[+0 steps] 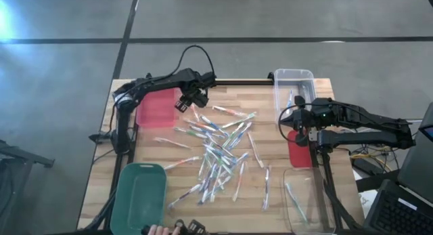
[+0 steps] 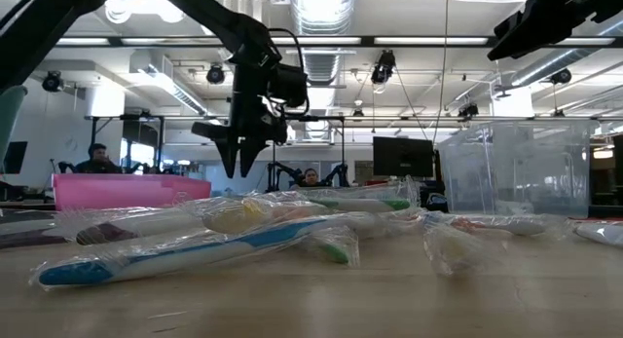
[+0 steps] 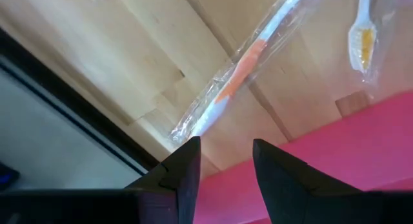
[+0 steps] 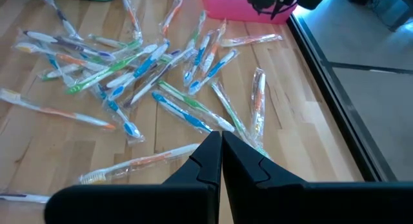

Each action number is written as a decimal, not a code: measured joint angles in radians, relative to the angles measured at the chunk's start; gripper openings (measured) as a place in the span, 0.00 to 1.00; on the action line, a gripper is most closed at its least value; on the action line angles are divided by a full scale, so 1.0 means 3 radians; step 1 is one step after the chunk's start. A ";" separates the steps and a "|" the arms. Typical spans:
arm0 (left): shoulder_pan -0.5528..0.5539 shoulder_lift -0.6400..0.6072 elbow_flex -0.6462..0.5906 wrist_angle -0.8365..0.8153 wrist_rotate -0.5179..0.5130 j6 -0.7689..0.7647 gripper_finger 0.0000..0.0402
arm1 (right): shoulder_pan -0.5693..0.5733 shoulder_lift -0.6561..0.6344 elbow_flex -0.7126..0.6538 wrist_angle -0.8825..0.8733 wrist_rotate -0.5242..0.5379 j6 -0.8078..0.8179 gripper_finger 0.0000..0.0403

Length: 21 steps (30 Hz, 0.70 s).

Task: Pick & Place Toothbrushes
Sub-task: Put the orange toothbrush into the pink bin

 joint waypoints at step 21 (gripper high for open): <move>-0.0149 0.0515 -0.0003 0.0058 -0.0327 0.0080 0.37 | 0.0001 0.0000 0.0000 -0.0001 0.0000 0.0000 0.02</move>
